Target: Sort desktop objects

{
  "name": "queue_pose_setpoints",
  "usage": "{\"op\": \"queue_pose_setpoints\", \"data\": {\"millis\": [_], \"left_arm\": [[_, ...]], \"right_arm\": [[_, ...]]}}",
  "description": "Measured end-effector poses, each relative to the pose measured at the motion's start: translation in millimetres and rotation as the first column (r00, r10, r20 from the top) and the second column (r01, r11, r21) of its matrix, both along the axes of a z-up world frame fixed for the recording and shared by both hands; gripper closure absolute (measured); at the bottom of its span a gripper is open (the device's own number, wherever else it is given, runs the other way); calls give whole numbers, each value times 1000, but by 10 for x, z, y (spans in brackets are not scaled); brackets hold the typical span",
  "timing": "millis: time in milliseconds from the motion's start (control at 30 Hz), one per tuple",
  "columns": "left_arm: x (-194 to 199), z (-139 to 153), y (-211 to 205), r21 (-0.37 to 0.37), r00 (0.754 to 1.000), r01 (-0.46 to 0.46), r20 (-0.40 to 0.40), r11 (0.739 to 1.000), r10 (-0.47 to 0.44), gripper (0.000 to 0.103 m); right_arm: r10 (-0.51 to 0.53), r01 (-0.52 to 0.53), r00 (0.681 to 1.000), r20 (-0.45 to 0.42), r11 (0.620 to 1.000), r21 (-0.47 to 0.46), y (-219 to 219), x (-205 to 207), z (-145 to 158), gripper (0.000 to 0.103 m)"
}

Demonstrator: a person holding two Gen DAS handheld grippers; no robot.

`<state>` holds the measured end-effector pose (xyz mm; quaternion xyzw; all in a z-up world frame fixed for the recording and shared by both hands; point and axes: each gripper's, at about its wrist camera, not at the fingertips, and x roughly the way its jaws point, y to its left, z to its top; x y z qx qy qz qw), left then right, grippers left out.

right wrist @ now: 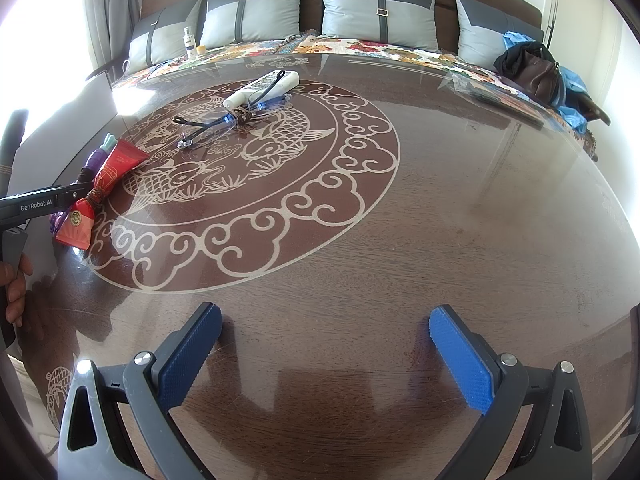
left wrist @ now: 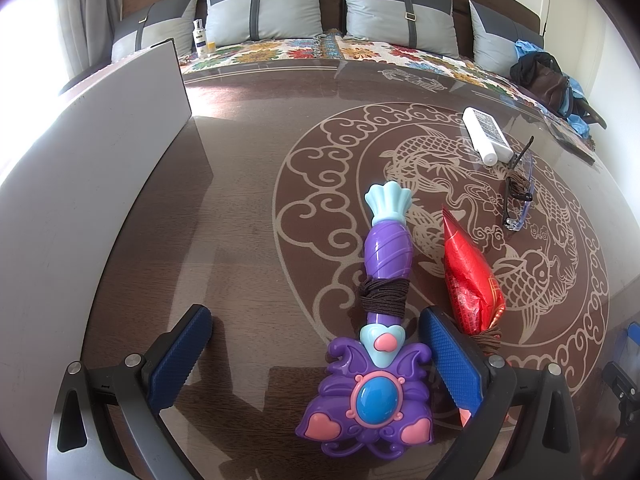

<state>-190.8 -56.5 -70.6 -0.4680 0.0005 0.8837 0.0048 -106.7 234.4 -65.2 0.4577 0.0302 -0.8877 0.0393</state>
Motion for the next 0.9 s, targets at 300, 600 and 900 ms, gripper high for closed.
{"op": "queue_pose_setpoints", "data": {"millis": [300,600,900], "left_arm": [[2,-1,0,0,1000,0,0,1000,0,0],[157,132,112,23,990,143,-6,989,-143,60],[764,295,-134,120,998,53,-51,991,-47,60]], "right_arm": [[0,0,1000,0,1000,0,0,0,-1,0],[0,0,1000,0,1000,0,-1,1,1,0],[6,-5,1000,27,999,-37,24,19,32,0]]}}
